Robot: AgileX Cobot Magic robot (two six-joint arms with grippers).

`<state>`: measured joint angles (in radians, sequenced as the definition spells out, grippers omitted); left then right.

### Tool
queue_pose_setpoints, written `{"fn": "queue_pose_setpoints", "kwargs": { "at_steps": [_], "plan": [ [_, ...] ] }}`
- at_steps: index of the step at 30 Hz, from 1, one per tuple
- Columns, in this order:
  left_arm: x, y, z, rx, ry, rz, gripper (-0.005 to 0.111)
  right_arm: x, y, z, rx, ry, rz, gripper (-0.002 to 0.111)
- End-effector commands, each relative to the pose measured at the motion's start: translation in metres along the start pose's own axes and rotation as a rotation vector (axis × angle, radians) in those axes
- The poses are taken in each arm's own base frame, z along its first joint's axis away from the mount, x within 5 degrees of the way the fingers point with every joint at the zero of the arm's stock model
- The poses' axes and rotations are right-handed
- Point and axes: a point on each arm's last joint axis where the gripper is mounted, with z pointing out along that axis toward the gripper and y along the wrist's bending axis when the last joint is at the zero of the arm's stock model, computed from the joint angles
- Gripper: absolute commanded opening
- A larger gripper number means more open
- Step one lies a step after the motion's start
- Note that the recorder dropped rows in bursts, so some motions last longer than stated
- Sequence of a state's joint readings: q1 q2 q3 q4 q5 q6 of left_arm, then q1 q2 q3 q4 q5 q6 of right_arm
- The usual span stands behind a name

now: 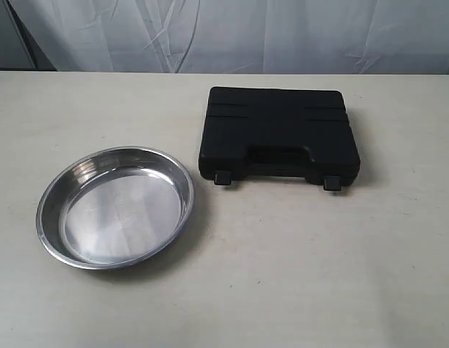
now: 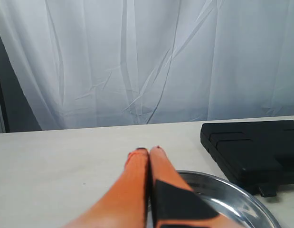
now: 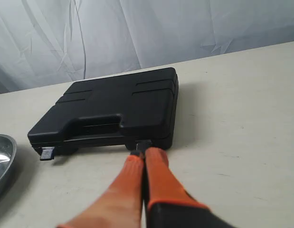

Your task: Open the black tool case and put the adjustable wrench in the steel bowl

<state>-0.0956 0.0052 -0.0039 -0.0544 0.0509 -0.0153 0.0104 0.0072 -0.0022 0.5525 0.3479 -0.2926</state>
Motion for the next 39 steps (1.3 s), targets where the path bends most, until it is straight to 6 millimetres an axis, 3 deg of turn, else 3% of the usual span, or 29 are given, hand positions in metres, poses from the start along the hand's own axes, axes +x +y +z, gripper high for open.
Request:
{"fn": "queue_pose_setpoints", "kwargs": {
  "at_steps": [1,12,16,19,23,39],
  "plan": [
    [0.001,0.000,0.000,0.007,0.000,-0.004,0.000,-0.001,0.000,0.000,0.000,-0.018,-0.007,-0.001],
    [0.001,0.000,0.000,0.007,0.000,-0.004,0.000,-0.007,-0.001,-0.001,0.011,-0.084,0.026,-0.001],
    [0.001,0.000,0.000,0.007,0.000,-0.004,0.000,-0.022,-0.002,-0.003,-0.060,-0.251,0.583,-0.001],
    [0.001,0.000,0.000,0.007,0.000,-0.004,0.000,-0.027,-0.005,-0.005,-0.077,-0.318,0.827,-0.001],
    [0.001,0.000,0.000,0.007,0.000,-0.004,0.000,-0.032,-0.013,-0.007,-0.025,-0.408,0.886,-0.001],
    [0.001,0.000,0.000,0.007,0.000,-0.004,0.000,-0.039,-0.019,-0.012,-0.027,-0.488,1.131,-0.001]
  ]
}}
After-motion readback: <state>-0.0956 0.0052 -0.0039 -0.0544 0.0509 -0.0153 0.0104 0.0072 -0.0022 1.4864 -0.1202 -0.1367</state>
